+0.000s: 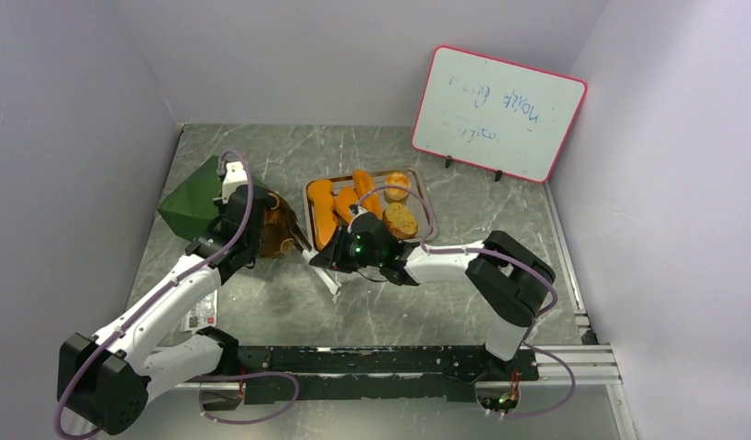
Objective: Take the fake bread out of the paper bag
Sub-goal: Take out the fake bread from the paper bag.
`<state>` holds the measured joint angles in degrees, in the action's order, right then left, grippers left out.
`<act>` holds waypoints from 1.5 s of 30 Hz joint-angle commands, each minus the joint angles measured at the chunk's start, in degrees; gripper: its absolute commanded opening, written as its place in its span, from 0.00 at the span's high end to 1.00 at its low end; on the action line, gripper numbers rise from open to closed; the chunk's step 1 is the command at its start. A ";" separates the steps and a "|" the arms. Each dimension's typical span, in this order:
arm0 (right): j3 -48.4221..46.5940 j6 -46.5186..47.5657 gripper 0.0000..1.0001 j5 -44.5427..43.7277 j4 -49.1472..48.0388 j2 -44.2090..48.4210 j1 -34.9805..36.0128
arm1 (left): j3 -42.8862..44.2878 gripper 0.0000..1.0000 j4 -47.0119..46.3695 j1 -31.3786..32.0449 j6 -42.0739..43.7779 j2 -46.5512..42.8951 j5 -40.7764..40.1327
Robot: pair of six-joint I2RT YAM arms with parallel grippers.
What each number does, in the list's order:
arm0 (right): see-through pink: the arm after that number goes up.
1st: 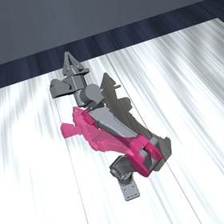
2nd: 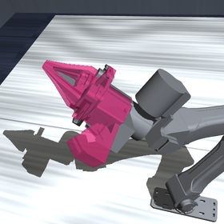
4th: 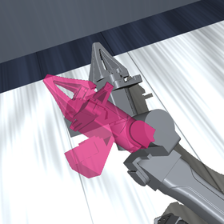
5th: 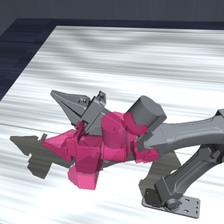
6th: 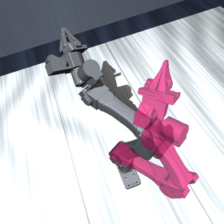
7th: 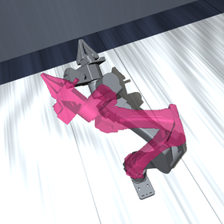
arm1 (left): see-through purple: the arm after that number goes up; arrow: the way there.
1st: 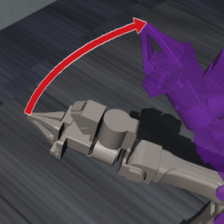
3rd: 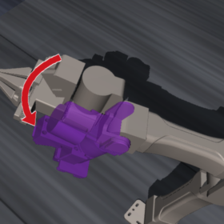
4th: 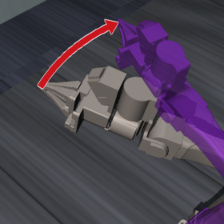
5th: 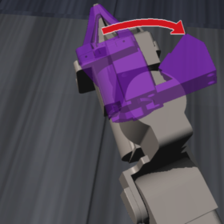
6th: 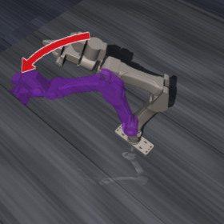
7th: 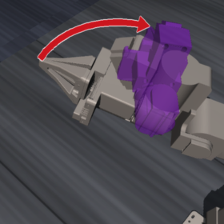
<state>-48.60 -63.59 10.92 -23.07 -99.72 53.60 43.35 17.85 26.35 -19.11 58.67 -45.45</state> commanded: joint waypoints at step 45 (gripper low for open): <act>-14.17 1.29 0.62 11.52 2.89 -2.85 -6.76 | 0.24 0.93 1.73 3.23 -0.72 0.13 2.07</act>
<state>-63.22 -60.29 19.05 -15.66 -105.01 47.97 43.35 19.73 28.56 -19.73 58.87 -42.81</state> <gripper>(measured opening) 0.379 0.072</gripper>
